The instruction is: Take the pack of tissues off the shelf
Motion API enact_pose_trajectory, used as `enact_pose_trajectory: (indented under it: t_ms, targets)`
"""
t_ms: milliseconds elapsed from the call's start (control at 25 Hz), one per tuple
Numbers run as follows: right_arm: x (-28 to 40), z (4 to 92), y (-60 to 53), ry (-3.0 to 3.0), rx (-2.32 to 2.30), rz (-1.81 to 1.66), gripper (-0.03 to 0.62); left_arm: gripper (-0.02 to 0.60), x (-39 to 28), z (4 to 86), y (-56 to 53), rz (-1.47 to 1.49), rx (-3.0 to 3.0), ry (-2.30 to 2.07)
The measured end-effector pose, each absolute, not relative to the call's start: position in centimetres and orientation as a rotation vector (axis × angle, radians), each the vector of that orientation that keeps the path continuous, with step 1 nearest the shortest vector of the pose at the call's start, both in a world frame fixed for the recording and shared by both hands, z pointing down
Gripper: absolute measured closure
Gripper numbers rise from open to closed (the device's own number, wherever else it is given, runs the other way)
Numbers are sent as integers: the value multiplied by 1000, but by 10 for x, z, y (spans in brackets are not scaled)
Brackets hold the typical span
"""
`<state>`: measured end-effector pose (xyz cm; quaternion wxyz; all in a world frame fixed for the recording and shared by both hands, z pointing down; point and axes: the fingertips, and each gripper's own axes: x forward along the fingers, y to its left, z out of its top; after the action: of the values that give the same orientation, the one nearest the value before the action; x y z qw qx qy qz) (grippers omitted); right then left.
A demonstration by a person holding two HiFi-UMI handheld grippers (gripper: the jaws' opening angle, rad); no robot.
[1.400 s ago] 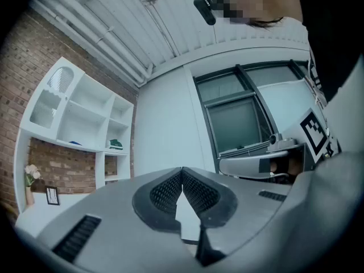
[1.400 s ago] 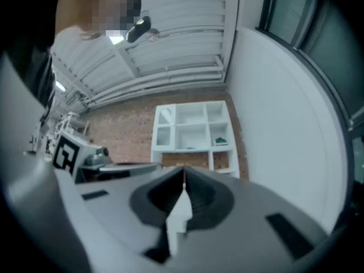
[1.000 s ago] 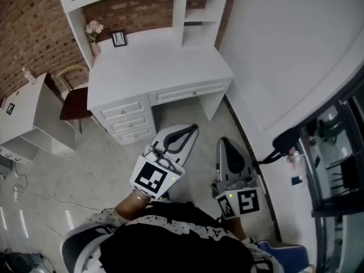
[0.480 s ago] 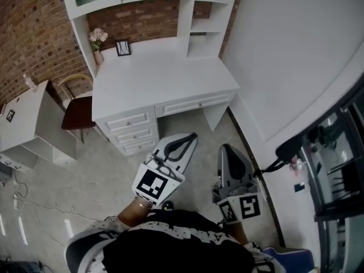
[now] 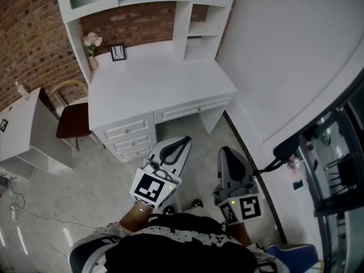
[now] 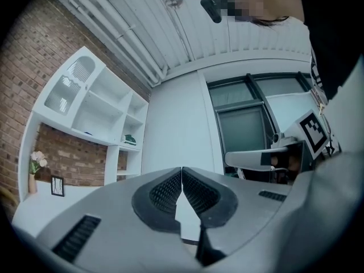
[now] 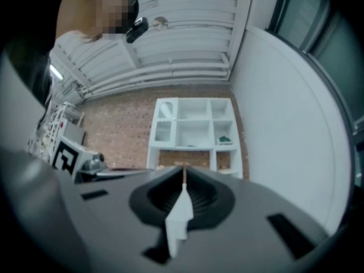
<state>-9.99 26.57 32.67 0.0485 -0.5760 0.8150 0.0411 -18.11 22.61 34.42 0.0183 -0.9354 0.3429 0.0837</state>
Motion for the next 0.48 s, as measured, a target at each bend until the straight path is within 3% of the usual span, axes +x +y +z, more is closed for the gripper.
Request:
enact_pose_trajectory:
  t_ms: [480]
  targets:
    - [-100, 329, 230, 2534, -1704, 131, 559, 545, -199, 346, 199, 214, -2860, 1149]
